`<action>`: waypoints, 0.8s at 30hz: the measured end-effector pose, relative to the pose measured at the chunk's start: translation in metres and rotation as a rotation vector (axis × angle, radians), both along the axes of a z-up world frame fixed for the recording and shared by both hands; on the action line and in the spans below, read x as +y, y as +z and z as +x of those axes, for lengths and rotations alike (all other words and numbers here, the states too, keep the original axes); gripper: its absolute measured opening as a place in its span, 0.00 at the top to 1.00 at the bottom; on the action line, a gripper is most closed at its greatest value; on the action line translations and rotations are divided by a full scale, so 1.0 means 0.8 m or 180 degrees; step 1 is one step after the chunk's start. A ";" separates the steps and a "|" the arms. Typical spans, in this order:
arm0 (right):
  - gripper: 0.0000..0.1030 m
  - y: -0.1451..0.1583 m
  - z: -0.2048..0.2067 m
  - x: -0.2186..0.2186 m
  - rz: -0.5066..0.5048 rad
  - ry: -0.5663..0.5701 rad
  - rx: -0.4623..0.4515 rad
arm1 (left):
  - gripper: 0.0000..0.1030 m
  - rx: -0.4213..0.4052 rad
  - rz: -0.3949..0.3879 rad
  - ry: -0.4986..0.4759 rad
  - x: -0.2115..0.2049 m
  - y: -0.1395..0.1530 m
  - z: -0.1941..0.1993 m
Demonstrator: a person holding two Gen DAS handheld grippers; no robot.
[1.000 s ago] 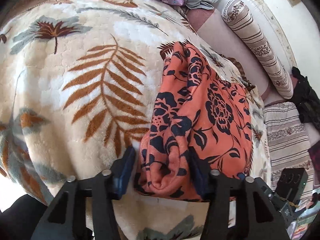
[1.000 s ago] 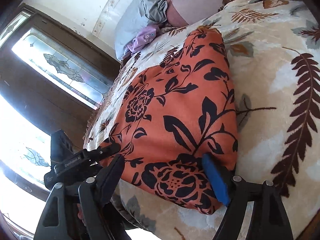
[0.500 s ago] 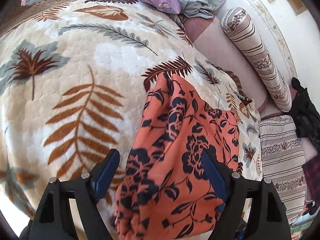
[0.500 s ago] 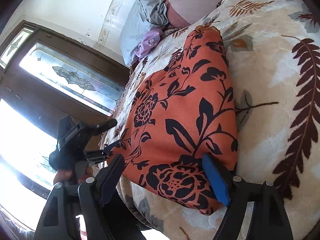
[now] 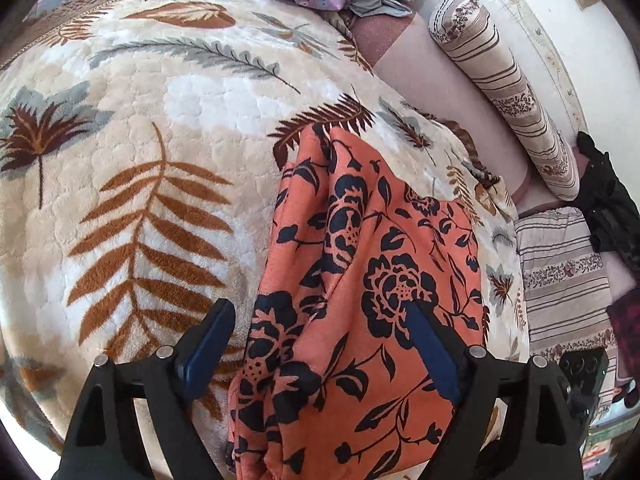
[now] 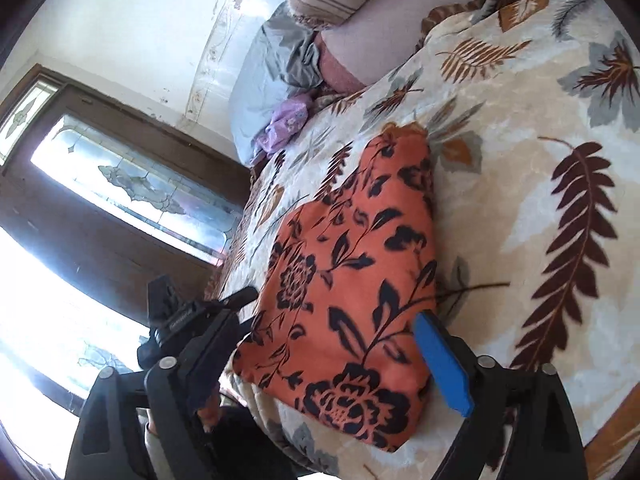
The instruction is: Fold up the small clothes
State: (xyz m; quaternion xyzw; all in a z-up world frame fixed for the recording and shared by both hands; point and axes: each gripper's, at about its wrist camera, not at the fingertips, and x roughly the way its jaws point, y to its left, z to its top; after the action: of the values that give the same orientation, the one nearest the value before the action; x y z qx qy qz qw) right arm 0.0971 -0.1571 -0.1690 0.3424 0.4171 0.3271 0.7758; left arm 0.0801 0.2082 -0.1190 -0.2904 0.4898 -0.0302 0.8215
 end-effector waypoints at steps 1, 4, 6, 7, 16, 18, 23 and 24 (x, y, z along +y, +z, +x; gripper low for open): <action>0.08 -0.012 0.013 -0.001 0.0058 -0.0015 0.0168 | 0.14 0.0119 0.0032 -0.0042 -0.001 -0.010 0.000; 0.08 -0.048 0.044 0.016 0.0214 0.0150 0.0556 | 0.16 0.0041 0.0319 -0.0210 -0.019 -0.015 -0.004; 0.13 -0.047 0.049 0.045 -0.0161 0.0327 0.0397 | 0.38 0.0011 0.0324 -0.0364 -0.029 -0.015 -0.003; 0.21 -0.041 0.047 0.060 -0.0361 0.0410 0.0253 | 0.39 0.0010 0.0356 -0.0364 -0.031 -0.016 -0.002; 0.61 0.072 0.018 0.073 -0.1366 0.0364 -0.0729 | 0.72 -0.0432 0.0480 -0.0356 -0.065 0.047 -0.006; 0.61 0.105 0.014 0.048 -0.1375 0.0234 -0.0920 | 0.72 -0.0637 0.0449 -0.0408 -0.084 0.071 0.001; 0.60 0.151 0.036 -0.020 -0.1353 -0.0120 -0.1079 | 0.69 -0.0917 0.0366 -0.0588 -0.152 0.110 0.048; 0.58 0.145 0.046 -0.037 -0.1290 -0.0194 -0.0984 | 0.68 -0.0872 0.0345 -0.0625 -0.167 0.106 0.063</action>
State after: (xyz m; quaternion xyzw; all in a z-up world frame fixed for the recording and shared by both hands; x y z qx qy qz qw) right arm 0.1342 -0.1871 -0.0532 0.1382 0.3400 0.2617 0.8926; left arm 0.1303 0.0744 -0.0342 -0.1896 0.4001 -0.1231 0.8881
